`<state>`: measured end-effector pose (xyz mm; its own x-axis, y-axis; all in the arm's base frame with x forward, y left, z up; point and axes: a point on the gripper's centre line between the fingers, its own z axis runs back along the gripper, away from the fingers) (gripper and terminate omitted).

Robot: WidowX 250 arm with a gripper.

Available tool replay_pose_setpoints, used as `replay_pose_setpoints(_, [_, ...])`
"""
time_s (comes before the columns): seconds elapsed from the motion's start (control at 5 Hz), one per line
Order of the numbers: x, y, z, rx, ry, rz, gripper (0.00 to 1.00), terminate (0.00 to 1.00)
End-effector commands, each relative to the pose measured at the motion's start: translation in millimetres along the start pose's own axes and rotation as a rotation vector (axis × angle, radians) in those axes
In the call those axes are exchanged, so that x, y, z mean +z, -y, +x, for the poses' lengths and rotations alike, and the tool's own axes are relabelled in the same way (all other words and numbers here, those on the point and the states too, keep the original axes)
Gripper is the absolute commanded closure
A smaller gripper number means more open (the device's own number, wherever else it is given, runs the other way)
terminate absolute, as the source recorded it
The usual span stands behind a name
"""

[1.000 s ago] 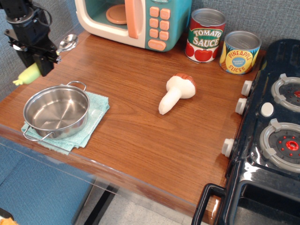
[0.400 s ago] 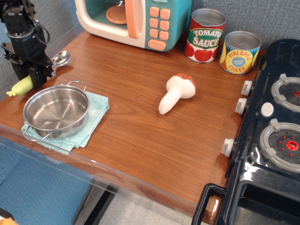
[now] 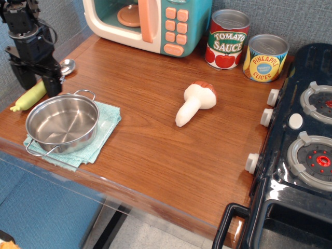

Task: Move the spoon to the left of the pot

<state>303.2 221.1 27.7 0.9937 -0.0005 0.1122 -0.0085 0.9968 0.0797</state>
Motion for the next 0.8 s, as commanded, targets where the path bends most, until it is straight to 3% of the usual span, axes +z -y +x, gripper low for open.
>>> replay_pose_setpoints(0.0, [87.5, -9.0, -9.1, 0.017, 0.176, 0.035, 0.00, 0.00])
replay_pose_setpoints(0.4, [90.9, -7.2, -8.6, -0.008, 0.160, 0.036, 0.00, 0.00])
replay_pose_setpoints(0.6, [90.9, -7.2, -8.6, -0.008, 0.160, 0.036, 0.00, 1.00])
